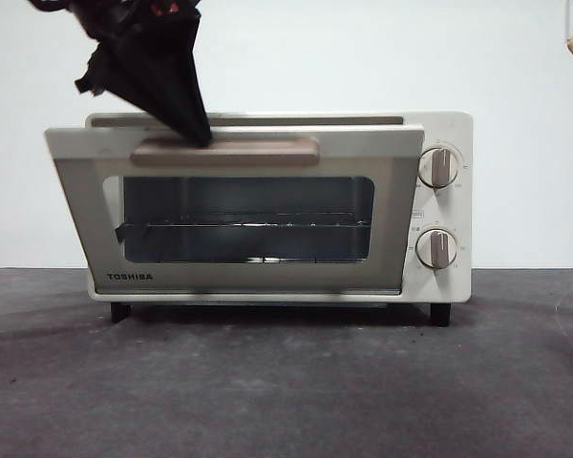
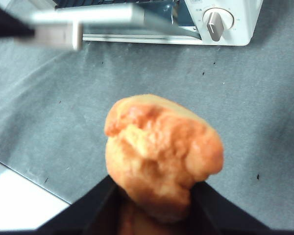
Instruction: The left arm flap open the oven, the right arm pick bread and place it into oven, the left arm flap close the oven
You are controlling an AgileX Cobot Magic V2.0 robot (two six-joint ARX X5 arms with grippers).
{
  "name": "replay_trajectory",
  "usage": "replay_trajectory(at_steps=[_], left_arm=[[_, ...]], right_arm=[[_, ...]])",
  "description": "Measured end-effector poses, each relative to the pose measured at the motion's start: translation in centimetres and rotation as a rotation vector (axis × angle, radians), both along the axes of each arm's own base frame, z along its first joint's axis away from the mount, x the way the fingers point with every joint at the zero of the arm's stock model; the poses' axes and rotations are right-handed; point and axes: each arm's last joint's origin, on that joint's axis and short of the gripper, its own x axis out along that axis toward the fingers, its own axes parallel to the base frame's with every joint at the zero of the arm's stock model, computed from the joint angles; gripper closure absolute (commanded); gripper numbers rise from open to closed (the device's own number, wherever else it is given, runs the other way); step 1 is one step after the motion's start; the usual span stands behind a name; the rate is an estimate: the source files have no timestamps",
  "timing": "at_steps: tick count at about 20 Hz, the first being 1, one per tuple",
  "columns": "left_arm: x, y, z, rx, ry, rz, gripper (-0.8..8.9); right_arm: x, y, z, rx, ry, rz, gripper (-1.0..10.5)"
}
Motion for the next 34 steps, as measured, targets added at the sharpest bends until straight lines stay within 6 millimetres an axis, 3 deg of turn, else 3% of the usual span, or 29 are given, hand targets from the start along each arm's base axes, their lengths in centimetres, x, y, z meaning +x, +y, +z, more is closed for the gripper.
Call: replay_trajectory(at_steps=[5,11,34], left_arm=[[-3.0,0.2,-3.6,-0.021,0.023,0.015,7.97],[-5.8,0.6,-6.2,-0.048,-0.032,0.113,7.97],[-9.4,-1.3,-11.7,-0.057,-0.053,0.250,7.97]], right_arm=[[0.0,0.0,0.0,0.000,0.000,0.000,8.0],[0.1,0.0,0.1,0.005,-0.014,0.000,8.0],[0.2,0.1,0.3,0.012,-0.035,0.000,8.0]])
